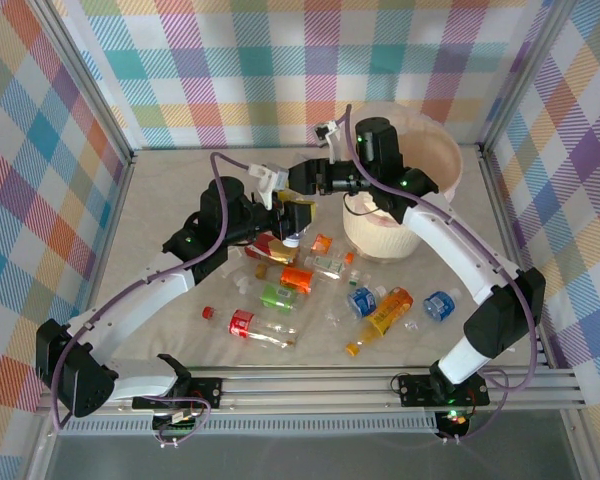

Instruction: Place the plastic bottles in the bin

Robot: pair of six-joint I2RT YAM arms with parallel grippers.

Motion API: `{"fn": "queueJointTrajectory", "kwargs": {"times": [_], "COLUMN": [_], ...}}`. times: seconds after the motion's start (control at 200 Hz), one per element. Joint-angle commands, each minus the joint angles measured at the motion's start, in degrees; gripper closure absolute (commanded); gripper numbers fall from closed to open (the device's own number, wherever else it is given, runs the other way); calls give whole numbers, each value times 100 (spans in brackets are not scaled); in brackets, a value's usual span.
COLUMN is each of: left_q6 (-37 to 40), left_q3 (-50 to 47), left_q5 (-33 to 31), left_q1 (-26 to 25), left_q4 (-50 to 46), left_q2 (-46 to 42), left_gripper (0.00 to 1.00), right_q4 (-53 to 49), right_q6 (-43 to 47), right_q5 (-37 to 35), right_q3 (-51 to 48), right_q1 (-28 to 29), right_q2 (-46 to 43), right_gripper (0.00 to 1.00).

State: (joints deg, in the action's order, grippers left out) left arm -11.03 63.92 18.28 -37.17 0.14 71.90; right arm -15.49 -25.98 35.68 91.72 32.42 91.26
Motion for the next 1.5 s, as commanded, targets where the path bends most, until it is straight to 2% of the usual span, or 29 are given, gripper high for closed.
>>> {"fn": "queueJointTrajectory", "kwargs": {"times": [0.0, 0.03, 0.05, 0.155, 0.32, 0.56, 0.79, 1.16, 1.495], "left_q6": [153, 158, 162, 158, 262, 364, 278, 184, 40], "left_q3": [136, 134, 130, 105, -31, -502, -901, -976, -965], "left_q5": [-21, -32, -27, -87, -303, -1160, -2201, -2661, -2998], "left_q1": [-90, -95, -94, -93, -91, -98, -98, -98, -94], "left_q4": [70, 71, 70, 58, -70, -348, -634, -612, -629], "left_q2": [-68, -72, -86, -136, -452, -1239, -1790, -1715, -1639], "left_gripper": [12, 2, 0, 0, 0, 0, 0, 0, 0], "right_q4": [-3, -36, -73, -217, -513, -1149, -1827, -1599, -1588], "right_q6": [143, 171, 191, 297, 558, 1136, 1920, 2827, 2761], "right_q5": [-187, -218, -246, -492, -1056, -2105, -3736, -6194, -6678], "right_q3": [144, 153, 160, 162, 213, 646, 1541, 1689, 983], "right_q1": [18, 19, 18, 19, 18, 7, 1, -376, -1005], "right_q2": [-29, -37, -46, -123, -324, -572, -609, -706, -787], "right_gripper": [59, 63, 65, 72, 75, 78, 79, 79, 77]}}
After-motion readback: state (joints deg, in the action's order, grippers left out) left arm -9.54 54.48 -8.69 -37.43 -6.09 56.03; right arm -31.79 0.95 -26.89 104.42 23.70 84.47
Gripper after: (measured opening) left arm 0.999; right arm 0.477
